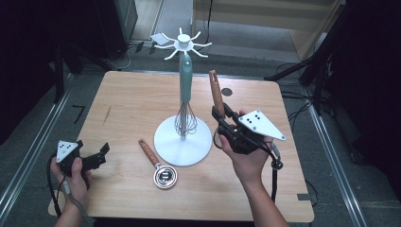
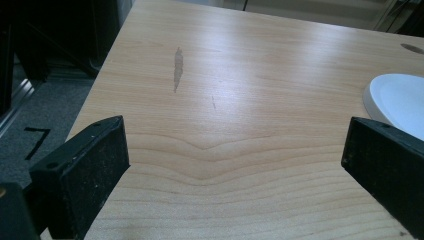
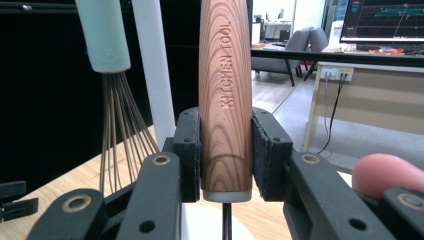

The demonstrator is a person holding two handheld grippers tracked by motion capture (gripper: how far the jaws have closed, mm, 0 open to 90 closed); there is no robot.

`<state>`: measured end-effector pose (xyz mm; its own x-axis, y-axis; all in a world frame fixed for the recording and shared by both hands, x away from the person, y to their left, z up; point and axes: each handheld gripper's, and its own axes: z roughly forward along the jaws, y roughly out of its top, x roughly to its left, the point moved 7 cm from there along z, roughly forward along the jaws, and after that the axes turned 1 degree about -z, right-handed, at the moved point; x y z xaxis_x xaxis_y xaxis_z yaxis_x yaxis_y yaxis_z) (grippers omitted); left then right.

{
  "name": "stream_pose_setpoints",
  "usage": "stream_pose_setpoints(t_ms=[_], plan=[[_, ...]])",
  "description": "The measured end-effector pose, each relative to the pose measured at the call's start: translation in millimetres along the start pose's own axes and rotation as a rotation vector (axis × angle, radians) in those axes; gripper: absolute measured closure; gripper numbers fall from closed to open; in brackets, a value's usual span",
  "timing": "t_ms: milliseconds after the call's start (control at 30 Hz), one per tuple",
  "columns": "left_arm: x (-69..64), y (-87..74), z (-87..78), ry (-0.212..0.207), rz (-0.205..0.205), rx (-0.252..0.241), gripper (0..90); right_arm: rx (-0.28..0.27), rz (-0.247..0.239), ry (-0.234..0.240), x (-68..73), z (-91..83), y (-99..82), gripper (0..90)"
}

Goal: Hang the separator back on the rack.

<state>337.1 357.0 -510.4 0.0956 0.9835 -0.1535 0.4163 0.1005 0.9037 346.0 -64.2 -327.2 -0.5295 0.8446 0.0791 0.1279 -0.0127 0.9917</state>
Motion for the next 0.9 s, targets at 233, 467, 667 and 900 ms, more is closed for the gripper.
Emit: stream_pose_setpoints(t_ms=[233, 467, 667, 900], plan=[[0.0, 0.0, 0.0, 0.000, 0.000, 0.000, 0.0, -0.020, -0.012, 0.011, 4.8, -1.7, 7.1, 70.3], [0.0, 0.0, 0.0, -0.001, -0.001, 0.001, 0.0, -0.042, -0.013, 0.017, 7.5, -4.7, 15.0, 70.3], [0.1, -0.1, 0.0, -0.003, -0.001, 0.001, 0.0, -0.057, -0.015, 0.017, 8.2, -6.9, 20.9, 70.3], [0.1, 0.0, 0.1, -0.003, -0.001, 0.000, 0.0, -0.087, -0.029, 0.025, 11.2, -10.2, 31.4, 70.4]])
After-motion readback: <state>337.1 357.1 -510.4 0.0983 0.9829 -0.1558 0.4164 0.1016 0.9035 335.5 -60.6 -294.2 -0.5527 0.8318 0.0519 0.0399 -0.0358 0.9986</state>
